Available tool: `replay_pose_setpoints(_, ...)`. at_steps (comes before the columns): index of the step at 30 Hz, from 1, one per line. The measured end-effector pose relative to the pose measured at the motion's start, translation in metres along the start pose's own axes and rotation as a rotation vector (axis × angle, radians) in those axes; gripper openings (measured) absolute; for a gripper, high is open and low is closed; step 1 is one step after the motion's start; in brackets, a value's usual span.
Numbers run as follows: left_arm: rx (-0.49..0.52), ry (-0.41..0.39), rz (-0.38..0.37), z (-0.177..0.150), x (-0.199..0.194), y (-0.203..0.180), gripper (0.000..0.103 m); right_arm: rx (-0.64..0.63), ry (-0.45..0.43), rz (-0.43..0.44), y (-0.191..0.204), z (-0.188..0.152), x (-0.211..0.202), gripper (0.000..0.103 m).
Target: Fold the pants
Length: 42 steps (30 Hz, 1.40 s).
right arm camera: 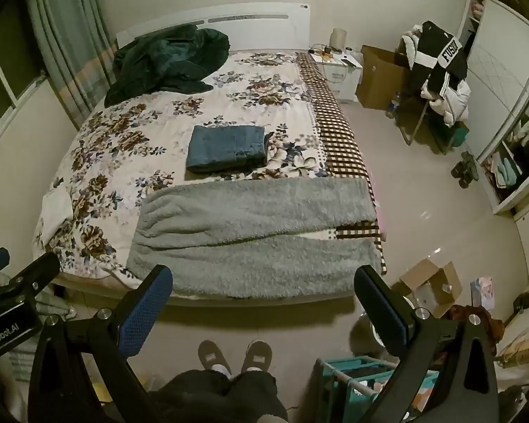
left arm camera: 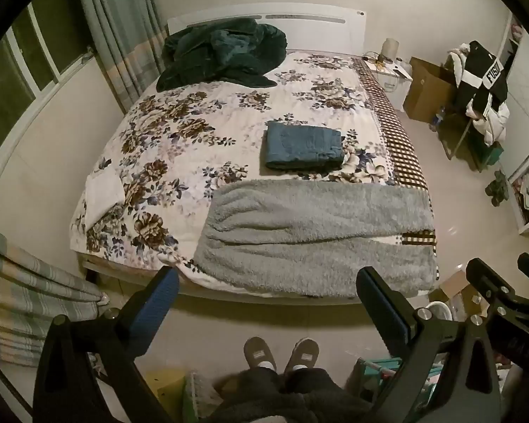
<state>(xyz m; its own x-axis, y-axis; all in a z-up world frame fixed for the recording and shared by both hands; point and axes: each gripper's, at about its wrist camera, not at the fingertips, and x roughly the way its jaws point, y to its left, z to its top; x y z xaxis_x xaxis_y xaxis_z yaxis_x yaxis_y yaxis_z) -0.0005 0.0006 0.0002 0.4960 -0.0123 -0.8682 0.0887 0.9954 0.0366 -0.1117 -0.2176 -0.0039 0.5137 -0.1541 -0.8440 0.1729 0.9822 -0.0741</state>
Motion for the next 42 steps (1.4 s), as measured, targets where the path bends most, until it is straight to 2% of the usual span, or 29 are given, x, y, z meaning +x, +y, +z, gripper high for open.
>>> replay_pose_setpoints(8,0.000,-0.012,0.006,-0.009,-0.007,-0.001,0.103,0.001,-0.008,-0.002,0.005,0.002,-0.004,0.103)
replay_pose_setpoints(10,-0.006,0.000,-0.005,0.001,-0.006,0.005,0.103,-0.003,-0.009,-0.003,0.014,0.009,-0.005,0.103)
replay_pose_setpoints(42,-0.022,-0.002,-0.011,0.000,-0.005,0.003,0.103,-0.015,-0.018,0.001,0.014,0.001,-0.020,0.103)
